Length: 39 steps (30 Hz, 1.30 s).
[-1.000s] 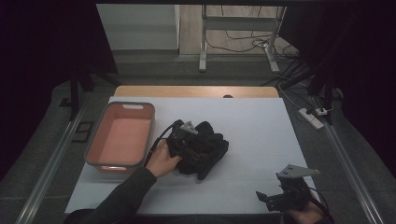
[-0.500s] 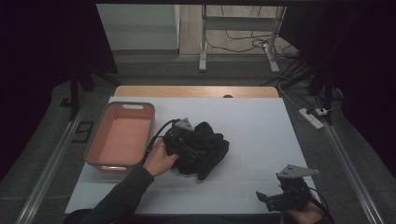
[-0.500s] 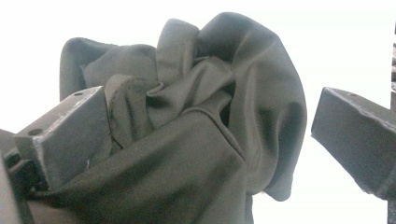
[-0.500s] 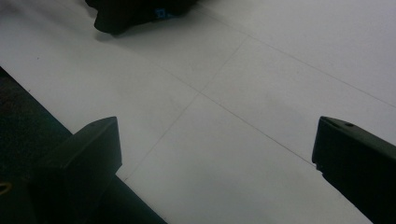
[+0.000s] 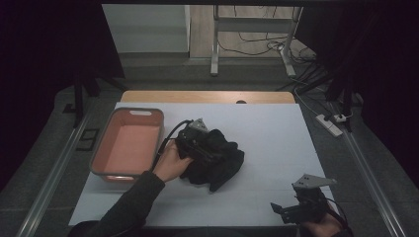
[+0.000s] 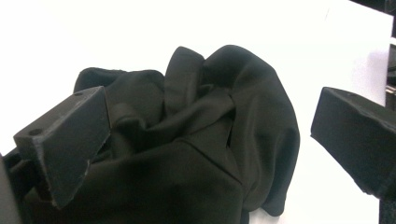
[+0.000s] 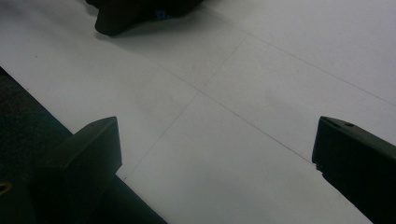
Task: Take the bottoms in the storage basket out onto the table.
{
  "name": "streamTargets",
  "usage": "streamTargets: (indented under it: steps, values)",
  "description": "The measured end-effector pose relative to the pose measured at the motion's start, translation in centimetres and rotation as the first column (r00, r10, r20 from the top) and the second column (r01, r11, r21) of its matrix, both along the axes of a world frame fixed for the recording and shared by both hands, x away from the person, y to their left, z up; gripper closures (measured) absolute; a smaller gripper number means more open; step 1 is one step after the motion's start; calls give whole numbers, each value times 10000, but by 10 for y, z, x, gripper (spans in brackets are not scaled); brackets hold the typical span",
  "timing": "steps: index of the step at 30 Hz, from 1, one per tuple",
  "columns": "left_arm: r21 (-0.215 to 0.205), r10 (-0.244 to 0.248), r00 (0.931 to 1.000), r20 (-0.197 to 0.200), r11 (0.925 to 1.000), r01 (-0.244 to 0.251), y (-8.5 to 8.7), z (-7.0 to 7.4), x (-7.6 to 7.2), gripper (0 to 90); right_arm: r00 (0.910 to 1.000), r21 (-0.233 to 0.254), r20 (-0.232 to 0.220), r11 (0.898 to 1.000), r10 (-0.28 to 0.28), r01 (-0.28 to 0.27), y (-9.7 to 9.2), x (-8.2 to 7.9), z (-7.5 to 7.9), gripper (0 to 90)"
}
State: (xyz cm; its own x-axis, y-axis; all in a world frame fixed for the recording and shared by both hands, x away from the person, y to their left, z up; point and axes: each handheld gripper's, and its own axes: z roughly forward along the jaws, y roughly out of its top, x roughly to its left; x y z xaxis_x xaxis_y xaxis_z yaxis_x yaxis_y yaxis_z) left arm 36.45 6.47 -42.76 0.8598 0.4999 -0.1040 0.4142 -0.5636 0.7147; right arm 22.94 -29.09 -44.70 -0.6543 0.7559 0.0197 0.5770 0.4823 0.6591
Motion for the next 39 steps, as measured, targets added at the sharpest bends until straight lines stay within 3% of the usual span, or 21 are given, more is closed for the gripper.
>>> streamTargets:
  steps: [11, 29, 39]
  values:
    - [32, 239, 9989, -402, 9997, -238, 11, -9, -2, 0, 10000, 10, 43, 10000, 23, -23, 0, 0, 0, 13]
    - [289, 399, 9991, -145, 9988, -394, 25, -5, -19, 0, 10000, 23, 59, 10000, 47, -48, 1, 0, 1, 12]
    - [59, 361, 9990, -274, 9993, -359, 31, -3, -24, 0, 10000, 42, 71, 10000, 60, -60, 1, 0, 1, 13]
